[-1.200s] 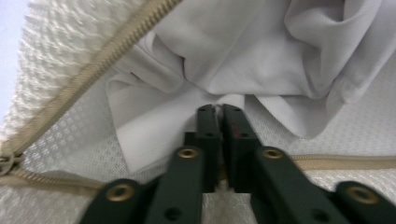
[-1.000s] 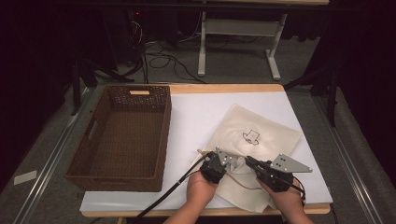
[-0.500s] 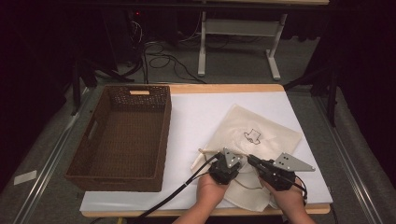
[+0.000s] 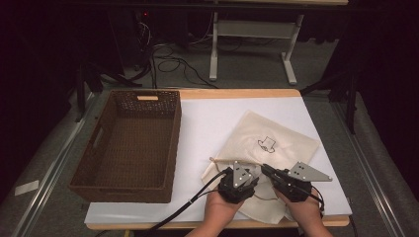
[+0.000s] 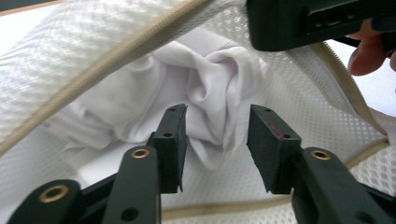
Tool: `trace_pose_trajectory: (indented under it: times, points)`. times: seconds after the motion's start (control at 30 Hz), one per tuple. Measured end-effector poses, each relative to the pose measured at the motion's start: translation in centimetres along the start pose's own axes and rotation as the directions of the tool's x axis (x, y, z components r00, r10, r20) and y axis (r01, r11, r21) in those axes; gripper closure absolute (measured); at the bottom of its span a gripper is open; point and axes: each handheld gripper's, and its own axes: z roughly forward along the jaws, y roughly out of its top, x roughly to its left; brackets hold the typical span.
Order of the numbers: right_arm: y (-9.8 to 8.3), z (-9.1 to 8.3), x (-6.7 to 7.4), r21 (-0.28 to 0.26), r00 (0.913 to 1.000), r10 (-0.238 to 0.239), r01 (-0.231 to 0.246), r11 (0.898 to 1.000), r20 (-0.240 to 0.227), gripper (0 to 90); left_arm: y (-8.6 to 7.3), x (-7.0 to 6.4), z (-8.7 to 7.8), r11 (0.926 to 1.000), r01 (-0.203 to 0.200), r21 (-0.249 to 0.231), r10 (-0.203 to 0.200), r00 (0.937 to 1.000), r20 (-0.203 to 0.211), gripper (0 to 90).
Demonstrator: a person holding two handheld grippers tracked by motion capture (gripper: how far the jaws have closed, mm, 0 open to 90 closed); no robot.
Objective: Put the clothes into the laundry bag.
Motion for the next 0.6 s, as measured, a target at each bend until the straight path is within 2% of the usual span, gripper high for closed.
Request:
trace_pose_trajectory:
  times: [0.1,0.2,0.23,0.33,0.4,0.43,0.5,0.6]
  points:
    - [0.0,0.0,0.0,0.0,1.0,-0.003,0.003,1.0,0.001,88.7,0.2,-0.1,1.1,1.0,0.001,0.008,-0.001,1.0,-0.004,69.1]
    - [0.0,-0.1,0.0,0.002,1.0,0.001,-0.001,1.0,0.003,88.8,0.5,-0.2,2.3,1.0,-0.006,0.003,0.006,0.9993,-0.037,87.3]
    - [0.0,-0.1,-0.1,0.002,1.0,0.0,0.0,1.0,0.003,88.7,0.8,-0.2,2.7,0.9999,-0.014,0.008,0.014,0.999,-0.042,87.9]
    - [0.0,-0.1,-0.2,0.003,1.0,0.002,-0.002,1.0,0.002,88.7,1.3,-0.3,4.0,0.9999,-0.005,0.009,0.005,0.9986,-0.052,87.9]
    - [-0.1,0.0,-0.3,0.001,1.0,0.008,-0.008,1.0,0.001,88.7,1.3,-0.4,4.3,1.0,0.007,0.006,-0.007,0.9985,-0.055,86.5]
    - [-0.1,-0.1,-0.3,0.002,0.9999,0.01,-0.01,1.0,0.006,88.7,1.3,-0.5,4.2,0.9999,0.011,-0.002,-0.011,0.9985,-0.054,83.1]
    - [-0.1,-0.1,-0.4,0.001,0.9999,0.014,-0.014,1.0,0.004,88.7,1.0,-0.5,3.5,0.9998,0.012,-0.015,-0.012,0.9989,-0.045,69.1]
    - [-0.1,-0.1,-0.4,0.003,0.9999,0.011,-0.011,1.0,0.003,88.7,0.5,-0.2,2.1,0.9999,0.004,-0.013,-0.004,0.9987,-0.05,55.8]
